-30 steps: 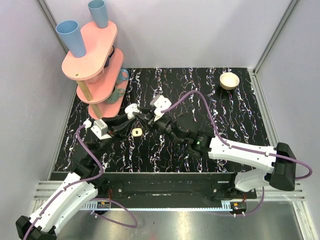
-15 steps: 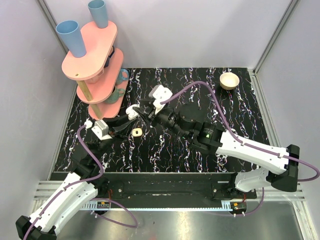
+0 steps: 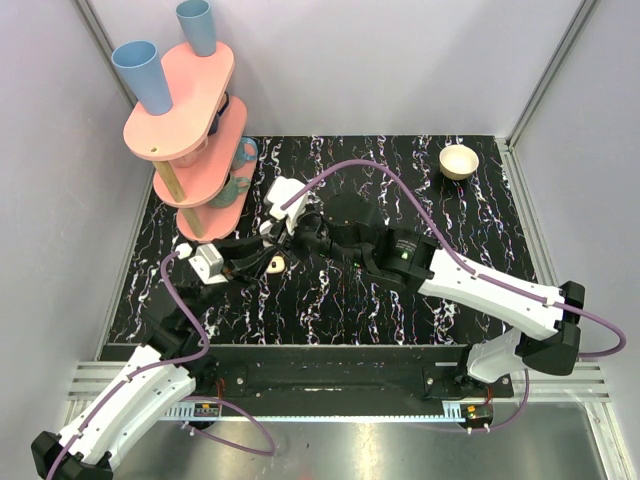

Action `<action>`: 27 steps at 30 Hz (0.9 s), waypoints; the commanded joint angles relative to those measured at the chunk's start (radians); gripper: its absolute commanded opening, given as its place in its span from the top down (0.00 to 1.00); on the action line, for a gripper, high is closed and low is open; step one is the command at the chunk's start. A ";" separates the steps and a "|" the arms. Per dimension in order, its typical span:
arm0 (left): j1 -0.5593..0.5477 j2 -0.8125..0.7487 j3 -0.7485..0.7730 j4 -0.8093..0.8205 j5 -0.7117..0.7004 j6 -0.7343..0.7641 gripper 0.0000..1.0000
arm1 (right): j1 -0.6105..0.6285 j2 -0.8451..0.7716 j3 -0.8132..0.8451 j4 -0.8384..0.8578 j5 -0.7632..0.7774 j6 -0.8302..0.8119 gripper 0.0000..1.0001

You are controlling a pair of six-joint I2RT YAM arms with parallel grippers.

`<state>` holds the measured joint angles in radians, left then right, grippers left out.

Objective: Insert the wireless bluetooth earbuds into the charging case
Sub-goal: Pick up the right earbud from the left side groove of the charging case.

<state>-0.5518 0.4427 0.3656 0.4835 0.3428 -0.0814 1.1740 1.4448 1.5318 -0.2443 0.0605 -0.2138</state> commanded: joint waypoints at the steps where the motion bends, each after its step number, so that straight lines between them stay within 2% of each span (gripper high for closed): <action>1: 0.000 -0.007 0.032 0.064 0.030 0.014 1.00 | -0.014 -0.035 0.041 -0.073 -0.025 -0.010 0.58; 11: 0.000 0.008 0.029 0.073 0.030 0.011 1.00 | -0.019 -0.086 0.010 -0.027 0.012 -0.007 0.58; 17: 0.000 0.014 0.033 0.066 0.024 0.011 1.00 | -0.022 -0.095 0.008 -0.020 -0.036 0.011 0.58; 27: -0.002 0.013 0.035 0.070 0.032 0.014 1.00 | -0.020 -0.057 0.048 -0.098 -0.057 0.016 0.59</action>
<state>-0.5518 0.4549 0.3660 0.4953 0.3565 -0.0784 1.1591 1.3800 1.5333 -0.3195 0.0299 -0.2058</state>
